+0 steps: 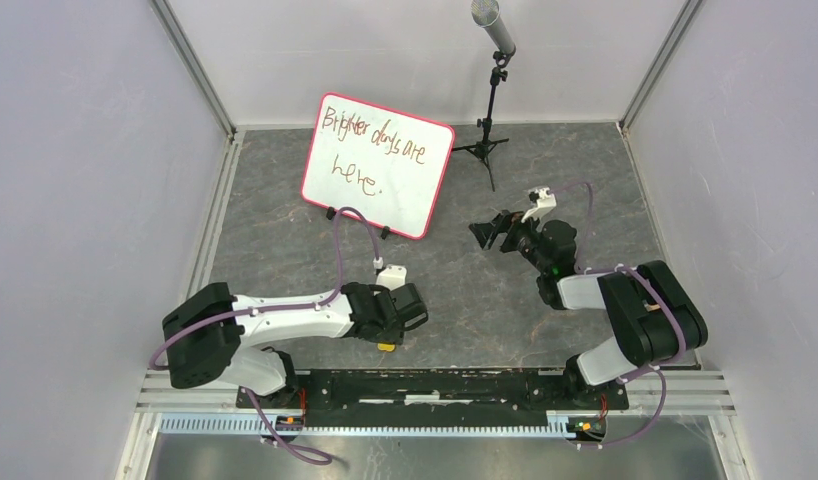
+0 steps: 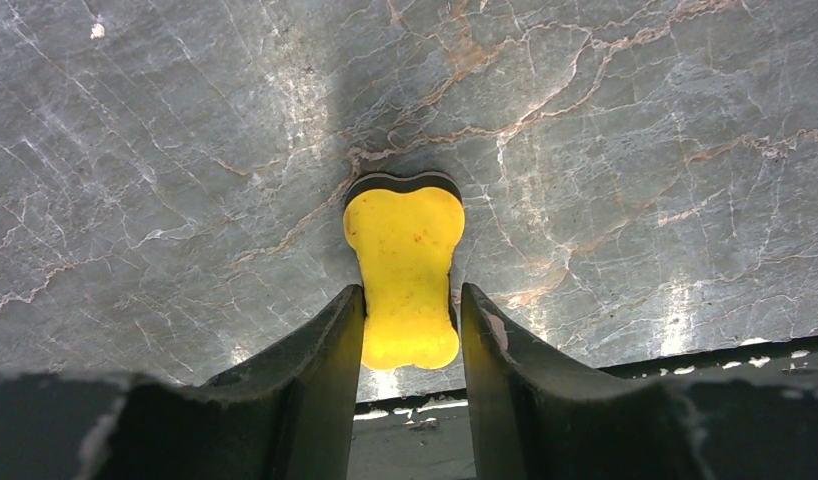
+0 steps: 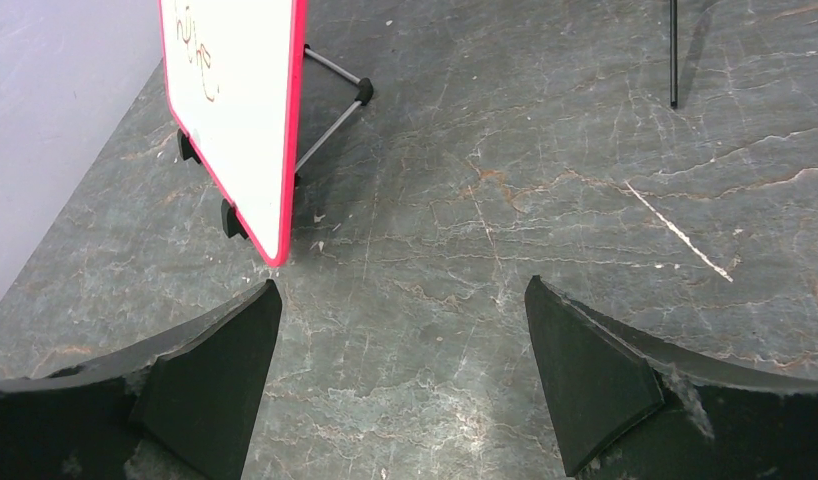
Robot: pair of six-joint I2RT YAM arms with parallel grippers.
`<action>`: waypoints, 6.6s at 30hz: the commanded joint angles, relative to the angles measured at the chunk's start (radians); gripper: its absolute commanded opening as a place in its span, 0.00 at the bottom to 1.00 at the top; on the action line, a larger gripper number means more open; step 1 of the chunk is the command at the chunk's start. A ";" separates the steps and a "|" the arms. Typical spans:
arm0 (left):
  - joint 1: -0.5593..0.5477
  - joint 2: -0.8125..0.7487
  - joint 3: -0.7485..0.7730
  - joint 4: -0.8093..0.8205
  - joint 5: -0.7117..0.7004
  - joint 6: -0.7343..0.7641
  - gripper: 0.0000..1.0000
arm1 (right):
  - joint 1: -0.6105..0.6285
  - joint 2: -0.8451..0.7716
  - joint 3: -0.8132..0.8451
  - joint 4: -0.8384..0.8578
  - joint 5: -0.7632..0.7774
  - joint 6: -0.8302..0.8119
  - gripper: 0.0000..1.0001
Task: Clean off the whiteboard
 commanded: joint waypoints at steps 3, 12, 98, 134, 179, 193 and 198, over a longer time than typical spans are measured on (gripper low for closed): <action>0.004 0.007 0.012 0.013 -0.015 0.041 0.40 | 0.014 0.012 0.054 -0.019 0.006 -0.004 0.98; 0.023 -0.041 0.018 0.008 -0.025 0.097 0.29 | 0.017 0.011 0.102 -0.110 -0.013 -0.023 0.92; 0.686 0.389 0.573 0.683 0.066 0.163 0.68 | 0.024 0.418 0.647 -0.049 -0.211 0.046 0.56; 0.647 0.376 0.586 0.660 0.195 0.110 0.79 | 0.056 0.490 0.758 -0.113 -0.205 0.024 0.34; 0.597 0.237 0.261 0.726 0.215 0.210 0.89 | 0.056 0.472 0.741 -0.130 -0.216 0.007 0.31; 0.569 0.230 0.371 0.417 0.079 0.508 0.92 | 0.056 0.477 0.744 -0.118 -0.228 0.018 0.31; 0.570 0.337 0.562 0.123 0.102 0.688 0.93 | 0.055 0.477 0.746 -0.118 -0.229 0.019 0.30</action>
